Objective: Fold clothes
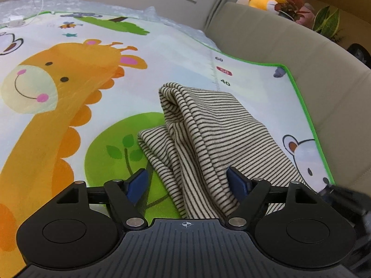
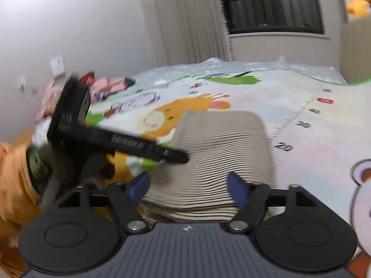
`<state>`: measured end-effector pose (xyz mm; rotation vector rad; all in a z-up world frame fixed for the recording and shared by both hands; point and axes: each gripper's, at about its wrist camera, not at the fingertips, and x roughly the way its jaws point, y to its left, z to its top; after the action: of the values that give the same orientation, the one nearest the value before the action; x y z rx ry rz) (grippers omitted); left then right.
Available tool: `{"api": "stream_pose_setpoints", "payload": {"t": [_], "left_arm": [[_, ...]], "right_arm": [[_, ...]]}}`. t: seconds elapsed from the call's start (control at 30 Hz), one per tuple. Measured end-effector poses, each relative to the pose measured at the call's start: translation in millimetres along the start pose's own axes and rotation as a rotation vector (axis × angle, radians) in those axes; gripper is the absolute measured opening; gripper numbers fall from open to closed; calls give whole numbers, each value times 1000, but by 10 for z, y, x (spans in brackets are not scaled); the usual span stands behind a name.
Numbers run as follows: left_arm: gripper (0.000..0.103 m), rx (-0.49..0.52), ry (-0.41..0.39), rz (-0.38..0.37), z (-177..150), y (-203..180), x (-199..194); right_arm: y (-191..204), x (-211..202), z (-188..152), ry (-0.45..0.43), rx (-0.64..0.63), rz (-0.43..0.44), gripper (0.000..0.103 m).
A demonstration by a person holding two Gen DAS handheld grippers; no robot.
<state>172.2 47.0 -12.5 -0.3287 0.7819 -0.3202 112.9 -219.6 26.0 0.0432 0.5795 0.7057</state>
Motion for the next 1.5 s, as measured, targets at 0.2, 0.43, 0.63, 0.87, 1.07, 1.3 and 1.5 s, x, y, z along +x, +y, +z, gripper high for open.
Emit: {"api": "stream_pose_setpoints", "payload": {"t": [0.2, 0.43, 0.63, 0.87, 1.07, 1.3, 1.5], "left_arm": [[83, -51, 28, -29, -9, 74, -9], [84, -98, 65, -73, -30, 138, -43], [71, -105, 62, -159, -26, 226, -4], [64, -72, 27, -181, 236, 218, 233], [64, -60, -14, -133, 524, 274, 501], [66, -47, -38, -119, 459, 232, 528], [66, -52, -53, -127, 394, 241, 487]], "right_arm": [[-545, 85, 97, 5, 211, -80, 86], [-907, 614, -66, 114, 439, 22, 87], [-850, 759, 2, 107, 395, 57, 71], [-950, 1057, 255, 38, 414, 31, 63], [-1072, 1284, 315, -9, 372, -15, 63], [-1049, 1160, 233, -10, 329, -28, 73], [-903, 1043, 142, 3, 245, -61, 74]]}}
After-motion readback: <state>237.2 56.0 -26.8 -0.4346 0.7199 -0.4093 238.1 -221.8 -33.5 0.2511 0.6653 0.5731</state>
